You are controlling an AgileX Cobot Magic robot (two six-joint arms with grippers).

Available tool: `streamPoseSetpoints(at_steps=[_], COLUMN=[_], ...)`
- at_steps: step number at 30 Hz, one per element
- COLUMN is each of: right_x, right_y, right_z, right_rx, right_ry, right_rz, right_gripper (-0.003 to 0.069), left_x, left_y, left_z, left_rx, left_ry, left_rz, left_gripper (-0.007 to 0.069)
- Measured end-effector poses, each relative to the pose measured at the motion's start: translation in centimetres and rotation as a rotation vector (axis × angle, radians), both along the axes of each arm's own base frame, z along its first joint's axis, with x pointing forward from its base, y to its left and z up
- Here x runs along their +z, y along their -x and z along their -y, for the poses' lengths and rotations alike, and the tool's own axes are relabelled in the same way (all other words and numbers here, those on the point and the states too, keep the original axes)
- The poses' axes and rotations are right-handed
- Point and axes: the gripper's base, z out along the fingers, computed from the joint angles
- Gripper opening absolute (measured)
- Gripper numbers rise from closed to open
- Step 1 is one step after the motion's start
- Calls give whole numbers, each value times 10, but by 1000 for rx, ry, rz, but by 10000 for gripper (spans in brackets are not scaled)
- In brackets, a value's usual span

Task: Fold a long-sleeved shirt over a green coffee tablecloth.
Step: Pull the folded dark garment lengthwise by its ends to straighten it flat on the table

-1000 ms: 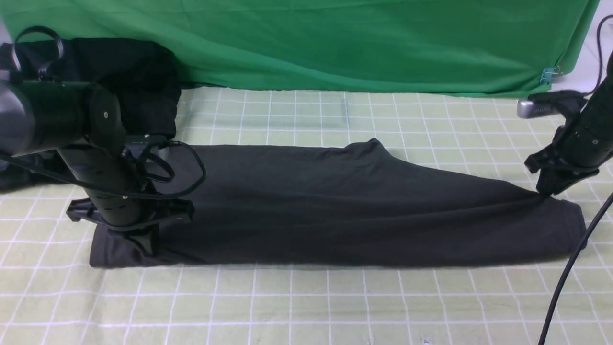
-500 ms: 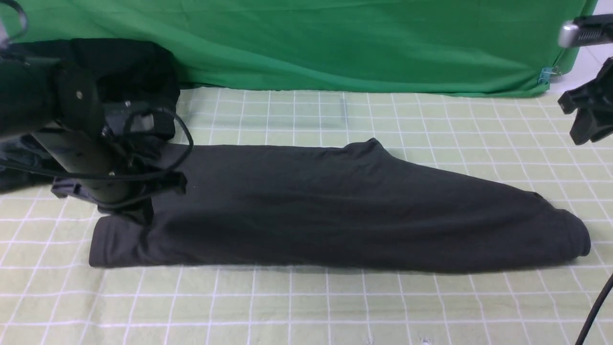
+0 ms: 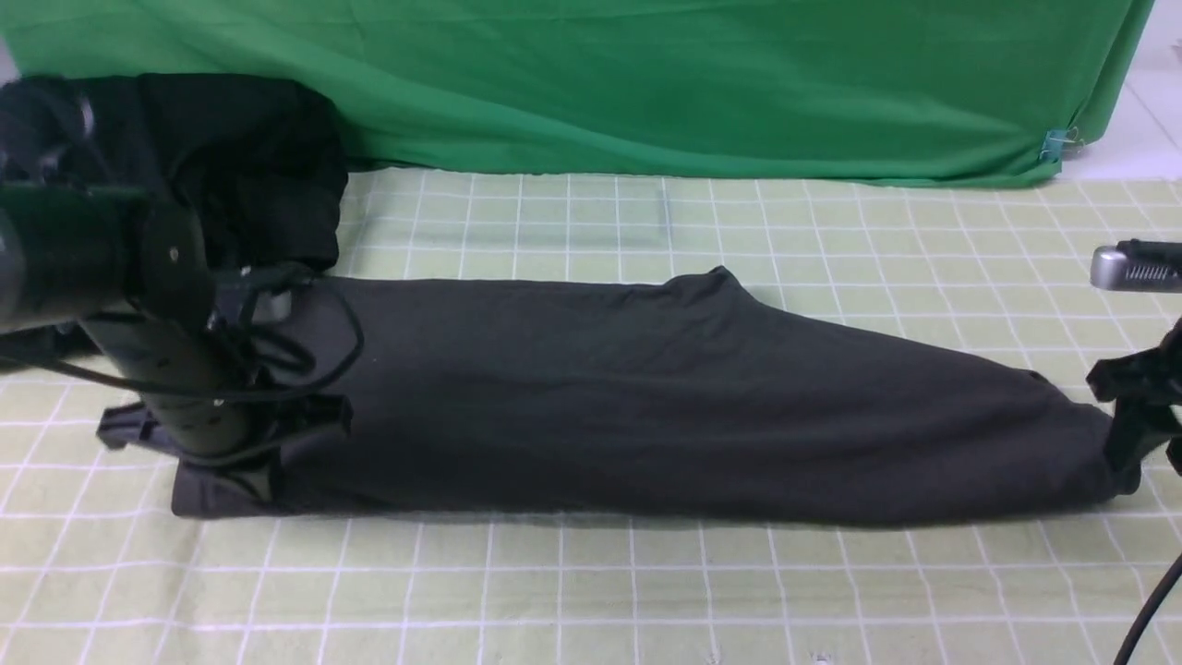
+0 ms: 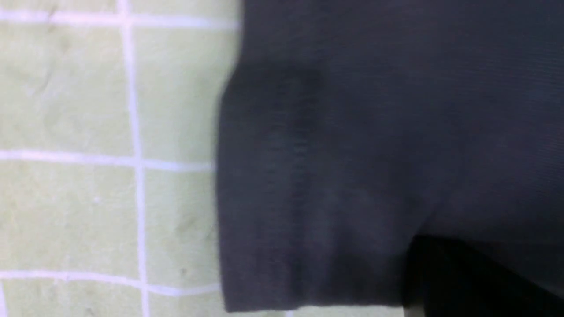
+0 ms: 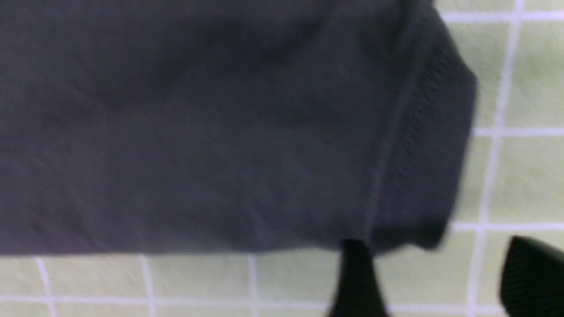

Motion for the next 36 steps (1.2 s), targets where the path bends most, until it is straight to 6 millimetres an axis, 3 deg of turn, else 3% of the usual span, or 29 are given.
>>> streamPoseSetpoints(at_steps=[3, 5, 6, 7, 10, 12, 15, 17, 20, 22, 23, 24, 25, 28, 29, 33, 36], right_x=[-6, -15, -25, -25, -34, -33, -32, -32, -32, -29, -29, -21, -15, -1, 13, 44, 45], right_y=[-4, -6, -8, -8, -8, -7, -5, -4, -4, -5, -5, -7, -8, -10, -11, -11, -16], right_z=[-3, -4, -4, -4, -2, -2, 0, 2, 3, 5, 5, 6, 7, 8, 8, 4, 2], right_rx=[6, 21, 34, 36, 58, 65, 69, 52, 47, 47, 47, 39, 35, 26, 17, 8, 0], right_ry=[-31, -50, -54, -53, -41, -31, 10, 27, 41, 61, 63, 74, 76, 76, 80, 95, 80], right_rz=[17, 3, -21, -21, -49, -51, -71, -84, -91, -96, -101, -113, -130, -129, -101, 30, 78], right_gripper=[473, 444, 387, 376, 121, 51, 36, 48, 126, 286, 300, 416, 471, 539, 568, 582, 587], left_x=[-3, -5, -5, -5, -5, -5, -5, -5, -5, -3, -2, 0, 2, 7, 14, 41, 51], left_y=[-1, -2, -2, -2, -2, -2, -2, -2, -2, -4, -4, -5, -5, -5, -3, 2, 4], left_z=[-3, -6, -7, -7, -9, -8, -8, -9, -9, -9, -9, -9, -9, -10, -11, -13, -13], left_rx=[26, 52, 60, 62, 74, 71, 70, 73, 73, 73, 73, 74, 73, 74, 69, 62, 61], left_ry=[12, 26, 32, 34, 43, 45, 50, 51, 52, 54, 54, 55, 55, 54, 46, 42, 45], left_rz=[-15, -24, -25, -26, -27, -27, -29, -32, -34, -36, -35, -40, -44, -44, -31, 49, 80], left_gripper=[-3, -3, -3, -3, -3, -3, -3, -3, -3, -3, -3, -3, -3, -3, -3, -3, -3])
